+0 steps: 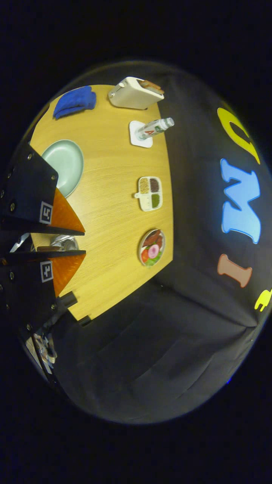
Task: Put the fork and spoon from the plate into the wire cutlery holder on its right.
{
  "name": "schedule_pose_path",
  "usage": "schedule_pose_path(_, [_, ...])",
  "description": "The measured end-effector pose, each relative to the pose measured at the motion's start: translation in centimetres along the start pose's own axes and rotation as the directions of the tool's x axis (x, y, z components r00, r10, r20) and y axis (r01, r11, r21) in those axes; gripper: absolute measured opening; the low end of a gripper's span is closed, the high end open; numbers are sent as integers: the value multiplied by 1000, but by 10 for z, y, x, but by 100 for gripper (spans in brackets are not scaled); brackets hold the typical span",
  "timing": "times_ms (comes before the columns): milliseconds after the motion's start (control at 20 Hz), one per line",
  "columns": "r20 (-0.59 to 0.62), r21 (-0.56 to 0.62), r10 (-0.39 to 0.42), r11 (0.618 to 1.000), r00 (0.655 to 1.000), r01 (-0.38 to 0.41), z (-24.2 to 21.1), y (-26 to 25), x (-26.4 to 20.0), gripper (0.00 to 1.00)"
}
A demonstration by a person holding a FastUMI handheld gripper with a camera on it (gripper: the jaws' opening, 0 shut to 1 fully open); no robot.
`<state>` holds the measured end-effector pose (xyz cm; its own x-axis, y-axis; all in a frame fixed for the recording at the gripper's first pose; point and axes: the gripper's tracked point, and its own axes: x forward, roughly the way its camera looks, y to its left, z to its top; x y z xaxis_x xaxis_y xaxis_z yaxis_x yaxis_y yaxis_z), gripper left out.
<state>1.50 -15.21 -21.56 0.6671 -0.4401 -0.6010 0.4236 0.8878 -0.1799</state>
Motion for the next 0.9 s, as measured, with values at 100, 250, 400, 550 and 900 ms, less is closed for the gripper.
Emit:
schedule_pose_path(100, [150,10,28,1000,988,-30,37,5,-19,21])
schedule_pose_path(250, [350,10,64,997,935,-72,89,16,-53,21])
schedule_pose_path(400, [510,17,98,992,854,-124,131,30,-95,21])
schedule_pose_path(550, [621,6,138,984,772,-180,160,43,-136,21])
schedule_pose_path(900, [718,-51,243,953,652,-299,181,66,-182,21])
